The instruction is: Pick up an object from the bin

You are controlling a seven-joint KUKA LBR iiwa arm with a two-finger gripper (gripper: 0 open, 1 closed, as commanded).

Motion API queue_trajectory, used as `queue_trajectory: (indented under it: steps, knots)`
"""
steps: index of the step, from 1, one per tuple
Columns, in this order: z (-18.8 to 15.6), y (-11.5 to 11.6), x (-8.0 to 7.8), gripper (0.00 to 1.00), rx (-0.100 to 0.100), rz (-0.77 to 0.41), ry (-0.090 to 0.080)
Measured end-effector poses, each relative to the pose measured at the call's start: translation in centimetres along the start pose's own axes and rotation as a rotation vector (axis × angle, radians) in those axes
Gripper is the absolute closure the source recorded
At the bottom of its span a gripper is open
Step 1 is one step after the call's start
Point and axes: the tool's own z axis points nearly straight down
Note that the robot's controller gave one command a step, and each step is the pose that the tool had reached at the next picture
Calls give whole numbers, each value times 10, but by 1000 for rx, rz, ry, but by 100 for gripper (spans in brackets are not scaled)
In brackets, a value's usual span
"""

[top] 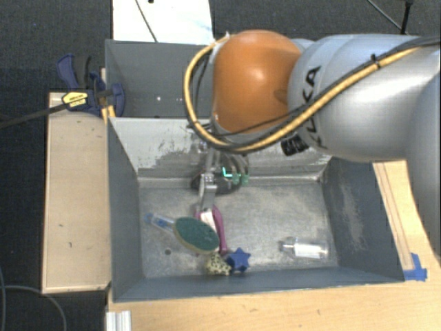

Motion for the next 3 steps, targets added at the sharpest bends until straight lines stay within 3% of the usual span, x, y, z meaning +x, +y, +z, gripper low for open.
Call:
queue_trajectory:
  steps: [1, 2, 3]
  knots:
    - [147, -5, 32, 0, -2, -208, -8]
    - [145, -5, 30, 100, -3, -201, -13]
    - [-6, -21, 34, 100, 0, -234, -15]
